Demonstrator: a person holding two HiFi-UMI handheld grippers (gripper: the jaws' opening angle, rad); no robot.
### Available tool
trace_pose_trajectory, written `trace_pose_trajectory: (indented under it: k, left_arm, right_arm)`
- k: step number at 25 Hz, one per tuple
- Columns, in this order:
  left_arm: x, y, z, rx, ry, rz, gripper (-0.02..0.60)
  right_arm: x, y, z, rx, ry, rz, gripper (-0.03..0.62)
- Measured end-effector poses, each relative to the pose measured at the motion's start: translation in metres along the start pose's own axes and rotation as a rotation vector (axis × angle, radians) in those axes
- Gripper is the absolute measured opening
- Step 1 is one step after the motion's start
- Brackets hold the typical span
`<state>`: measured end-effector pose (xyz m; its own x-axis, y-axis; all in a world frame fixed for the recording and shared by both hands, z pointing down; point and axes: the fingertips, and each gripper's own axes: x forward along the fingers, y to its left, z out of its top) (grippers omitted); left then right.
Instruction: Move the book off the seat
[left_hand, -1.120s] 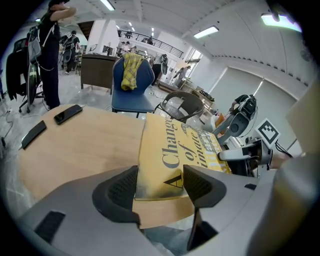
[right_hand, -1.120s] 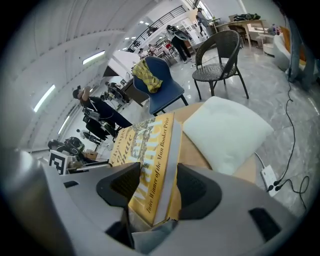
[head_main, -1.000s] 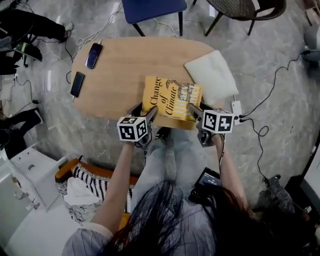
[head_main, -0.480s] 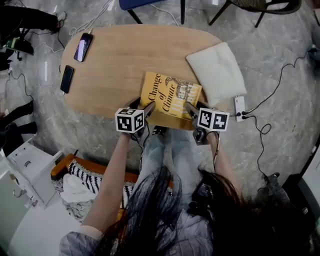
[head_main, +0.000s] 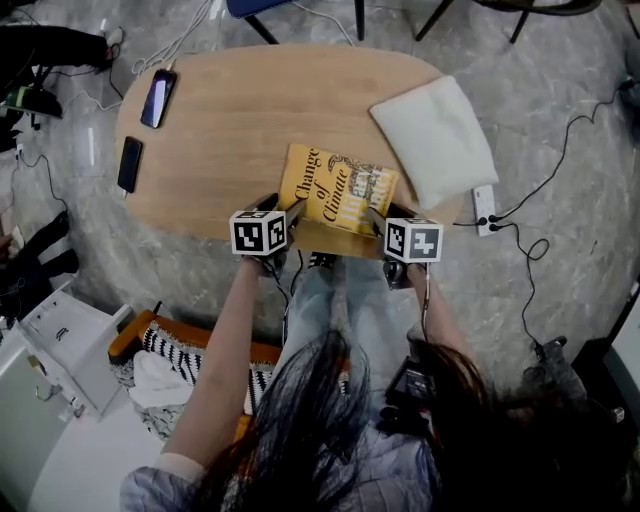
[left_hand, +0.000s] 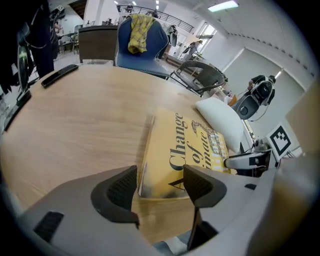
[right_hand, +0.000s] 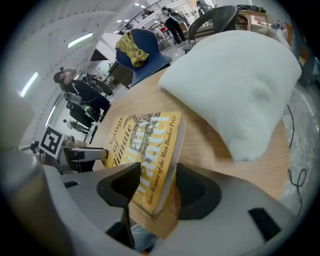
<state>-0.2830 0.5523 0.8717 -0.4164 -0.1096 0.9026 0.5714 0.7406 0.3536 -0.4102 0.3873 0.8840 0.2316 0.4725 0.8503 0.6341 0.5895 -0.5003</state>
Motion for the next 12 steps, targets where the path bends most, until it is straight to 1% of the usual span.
trace_pose_trajectory:
  k: [2,4,8,12]
  left_arm:
    - [-0.001,0.004,-0.001,-0.054,-0.003,-0.02,0.296]
    - [-0.007,0.009,-0.002,-0.096,-0.016,-0.018,0.296]
    - [-0.025,0.017,-0.004,-0.11,-0.047,-0.008,0.296]
    - [-0.039,0.019,-0.013,-0.126,-0.06,-0.026,0.296]
  right_arm:
    - [0.0,-0.001,0.0,0.045,-0.007,0.013,0.238]
    - [-0.002,-0.003,-0.002,0.084,-0.012,0.013,0.238]
    - [-0.009,-0.005,0.001,0.09,-0.032,-0.014,0.238]
    - [-0.023,-0.003,0.005,0.109,-0.07,-0.01,0.238]
